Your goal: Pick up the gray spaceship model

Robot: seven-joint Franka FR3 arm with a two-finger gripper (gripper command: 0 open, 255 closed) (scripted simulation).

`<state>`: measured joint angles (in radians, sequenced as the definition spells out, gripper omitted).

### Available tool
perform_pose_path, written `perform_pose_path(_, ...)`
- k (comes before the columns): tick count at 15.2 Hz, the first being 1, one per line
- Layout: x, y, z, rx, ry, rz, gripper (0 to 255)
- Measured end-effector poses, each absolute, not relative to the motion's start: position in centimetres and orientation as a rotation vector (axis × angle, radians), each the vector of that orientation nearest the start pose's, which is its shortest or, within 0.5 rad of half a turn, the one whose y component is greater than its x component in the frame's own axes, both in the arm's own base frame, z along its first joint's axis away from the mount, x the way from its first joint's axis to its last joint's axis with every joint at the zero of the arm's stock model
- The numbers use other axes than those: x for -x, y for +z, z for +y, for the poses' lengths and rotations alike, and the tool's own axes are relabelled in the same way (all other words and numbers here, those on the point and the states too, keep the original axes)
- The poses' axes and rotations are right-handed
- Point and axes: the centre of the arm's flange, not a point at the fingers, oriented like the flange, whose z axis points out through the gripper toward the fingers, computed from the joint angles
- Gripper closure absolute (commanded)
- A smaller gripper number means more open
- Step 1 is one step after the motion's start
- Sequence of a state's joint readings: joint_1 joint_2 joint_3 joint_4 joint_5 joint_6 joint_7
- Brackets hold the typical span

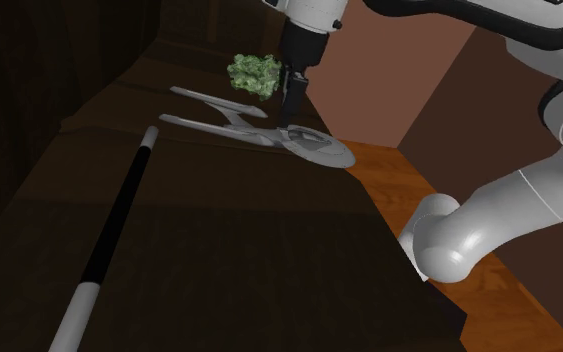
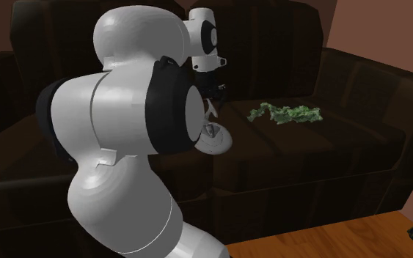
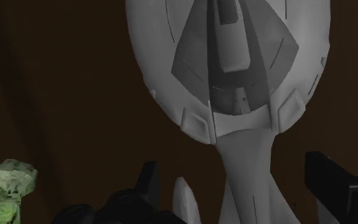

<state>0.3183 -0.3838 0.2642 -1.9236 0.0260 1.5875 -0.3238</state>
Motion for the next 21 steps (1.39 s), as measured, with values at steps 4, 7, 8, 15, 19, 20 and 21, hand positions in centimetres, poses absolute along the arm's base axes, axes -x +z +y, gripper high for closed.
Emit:
perform_pose_path(4,-34.6,62.9,27.0,2.872,-0.075,-1.434,0)
perform_pose_path(7,-34.7,61.4,27.0,2.871,-0.076,-1.438,0)
perform_pose_path(8,-34.6,61.0,27.1,2.871,-0.076,-1.438,0)
perform_pose_path(15,-34.7,60.6,27.1,2.871,-0.079,-1.438,255)
perform_pose_path(19,-34.7,60.6,27.1,2.871,-0.08,-1.438,255)
perform_pose_path(20,-34.7,60.8,27.1,2.871,-0.077,-1.438,255)
perform_pose_path(21,-34.7,61.2,27.1,2.871,-0.076,-1.438,255)
